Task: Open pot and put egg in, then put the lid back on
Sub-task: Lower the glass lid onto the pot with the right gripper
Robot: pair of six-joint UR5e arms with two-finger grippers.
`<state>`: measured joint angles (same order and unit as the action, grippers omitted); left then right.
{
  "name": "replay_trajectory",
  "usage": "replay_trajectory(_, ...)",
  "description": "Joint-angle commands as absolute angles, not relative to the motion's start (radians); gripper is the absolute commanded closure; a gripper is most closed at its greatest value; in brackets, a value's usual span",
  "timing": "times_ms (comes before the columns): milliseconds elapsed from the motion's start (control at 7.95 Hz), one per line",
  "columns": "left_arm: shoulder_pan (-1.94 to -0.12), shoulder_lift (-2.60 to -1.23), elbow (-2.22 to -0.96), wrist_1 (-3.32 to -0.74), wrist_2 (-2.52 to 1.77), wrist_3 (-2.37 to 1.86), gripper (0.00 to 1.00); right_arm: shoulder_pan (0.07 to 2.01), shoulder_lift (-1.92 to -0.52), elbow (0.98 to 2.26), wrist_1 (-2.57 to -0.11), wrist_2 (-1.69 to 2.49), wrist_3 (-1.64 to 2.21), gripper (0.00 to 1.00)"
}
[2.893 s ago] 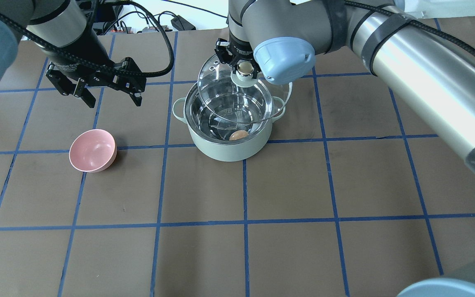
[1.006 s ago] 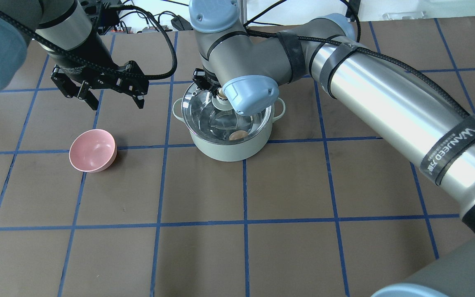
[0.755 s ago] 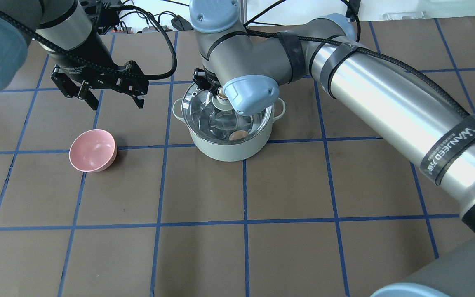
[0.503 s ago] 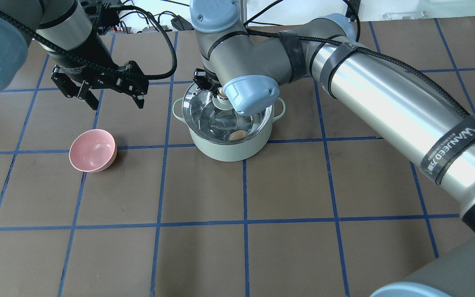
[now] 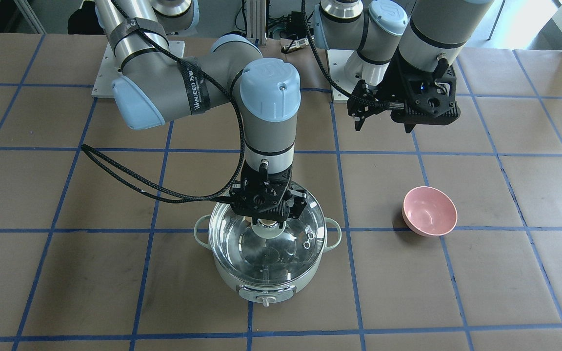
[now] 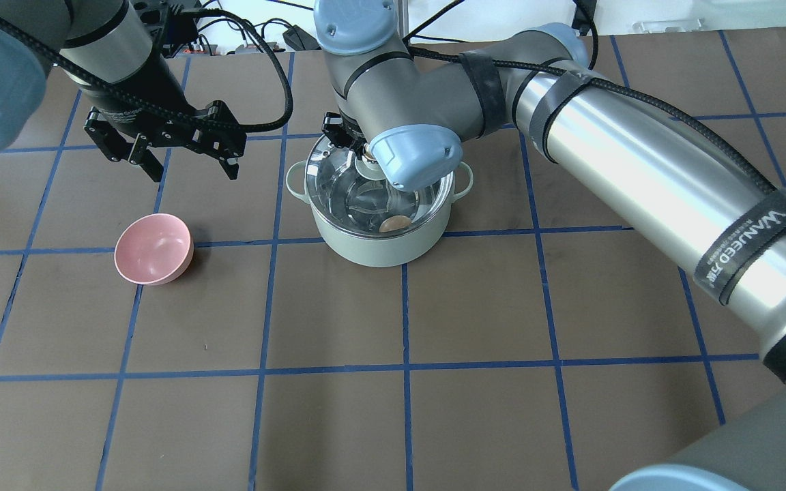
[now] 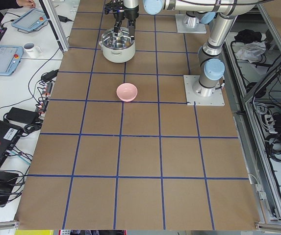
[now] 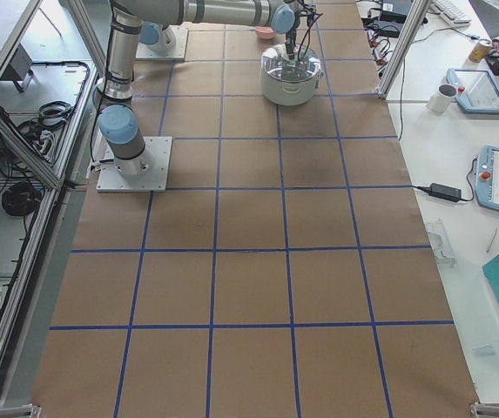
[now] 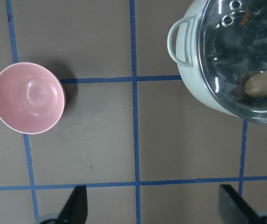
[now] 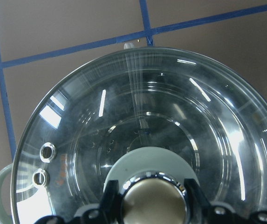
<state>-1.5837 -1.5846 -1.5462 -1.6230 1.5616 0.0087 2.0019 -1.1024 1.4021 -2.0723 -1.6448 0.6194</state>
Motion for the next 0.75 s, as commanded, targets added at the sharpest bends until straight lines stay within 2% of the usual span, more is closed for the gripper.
replay_trajectory(0,-1.585,-1.585,-1.546,-1.623,1.562,0.009,0.00,2.002,-1.100,1.402,-2.095,-1.644,0.620,0.62)
replay_trajectory(629,-1.585,-1.589,-1.546,-1.623,1.559,0.009,0.00,1.994,-1.104,1.402,-2.117,-1.647,0.620,0.63)
